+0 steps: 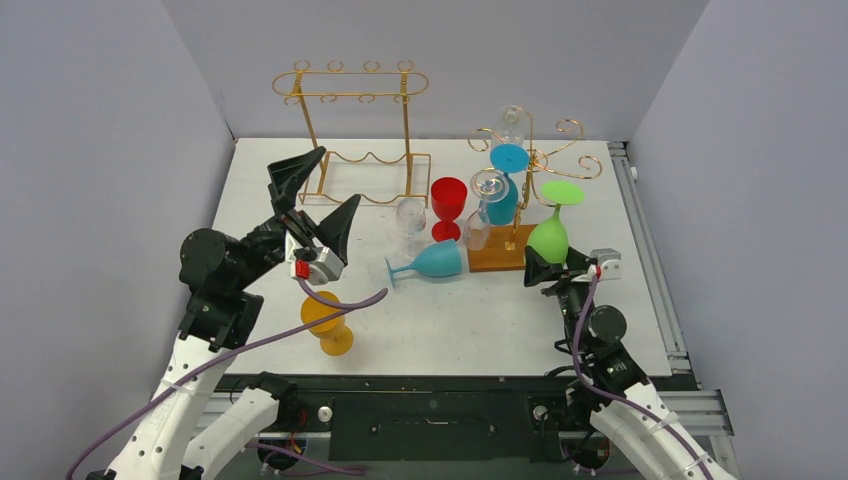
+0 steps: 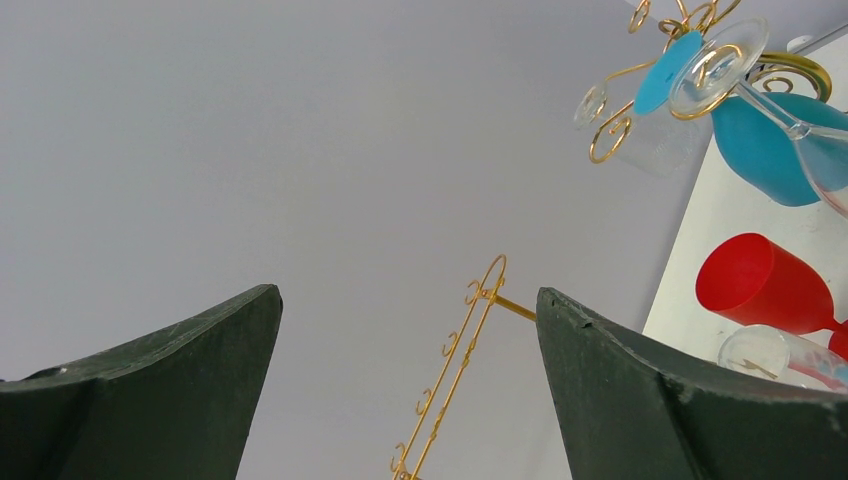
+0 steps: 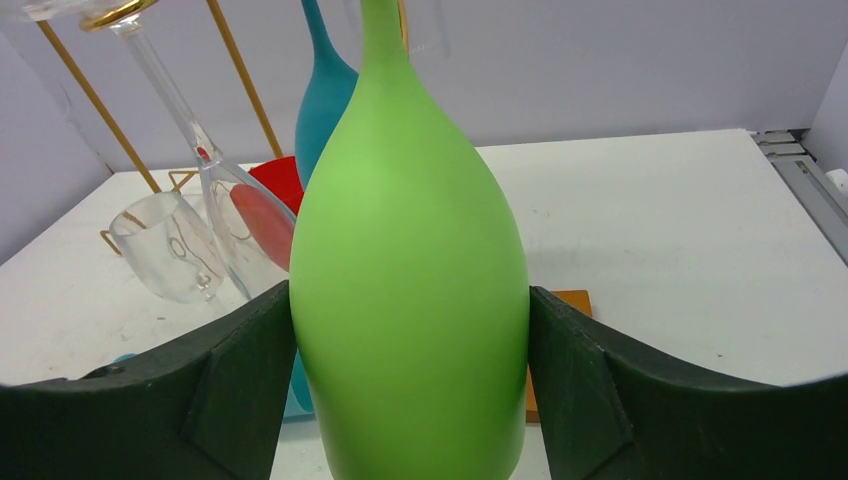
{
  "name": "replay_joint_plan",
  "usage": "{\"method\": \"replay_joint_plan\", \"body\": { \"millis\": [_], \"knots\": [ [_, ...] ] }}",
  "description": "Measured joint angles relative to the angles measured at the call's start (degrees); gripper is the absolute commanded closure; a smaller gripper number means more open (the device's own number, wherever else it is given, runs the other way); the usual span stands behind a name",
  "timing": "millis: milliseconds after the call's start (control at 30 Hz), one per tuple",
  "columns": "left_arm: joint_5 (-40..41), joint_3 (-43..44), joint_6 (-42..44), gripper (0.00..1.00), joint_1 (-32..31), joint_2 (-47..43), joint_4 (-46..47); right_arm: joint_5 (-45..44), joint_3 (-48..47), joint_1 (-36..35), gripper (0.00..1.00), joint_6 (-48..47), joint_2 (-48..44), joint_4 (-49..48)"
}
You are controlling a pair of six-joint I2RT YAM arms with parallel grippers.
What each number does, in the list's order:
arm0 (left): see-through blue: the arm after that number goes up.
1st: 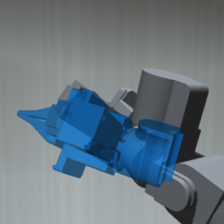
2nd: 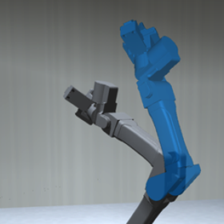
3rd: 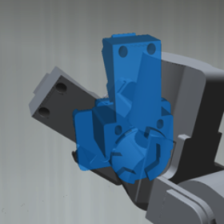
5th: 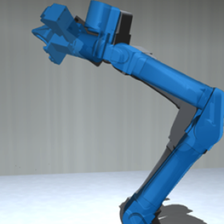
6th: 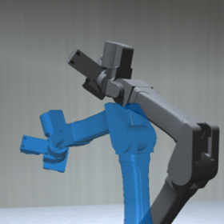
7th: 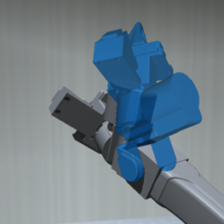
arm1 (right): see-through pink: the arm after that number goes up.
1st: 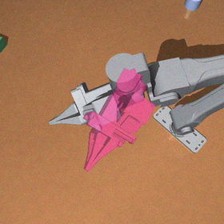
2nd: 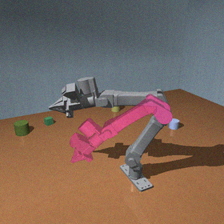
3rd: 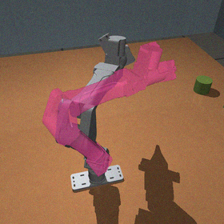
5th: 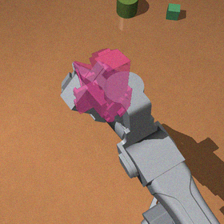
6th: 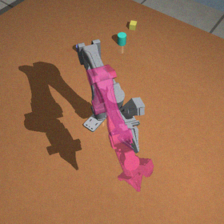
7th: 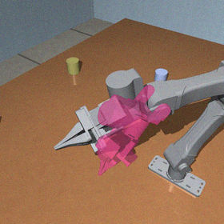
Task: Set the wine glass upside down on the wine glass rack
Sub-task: Turn the wine glass upside down at the wine rack.
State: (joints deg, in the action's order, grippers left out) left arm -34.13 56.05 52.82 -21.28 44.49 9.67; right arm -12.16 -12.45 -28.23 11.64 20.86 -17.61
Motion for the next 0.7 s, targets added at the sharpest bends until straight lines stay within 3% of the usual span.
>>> {"method": "replay_joint_plan", "body": {
  "millis": [133, 700],
  "knots": [
    [0.0, -0.09, 0.22, 0.04, 0.0, 0.0, 0.0, -1.6, 0.37, -0.07, 0.24, 1.75, 0.87, -1.75],
    [-0.37, -0.09, 0.31, 0.04, 0.0, 1.33, -0.02, -9.01, 0.37, -6.73, 0.21, 11.93, 5.2, -3.85]
  ]
}}
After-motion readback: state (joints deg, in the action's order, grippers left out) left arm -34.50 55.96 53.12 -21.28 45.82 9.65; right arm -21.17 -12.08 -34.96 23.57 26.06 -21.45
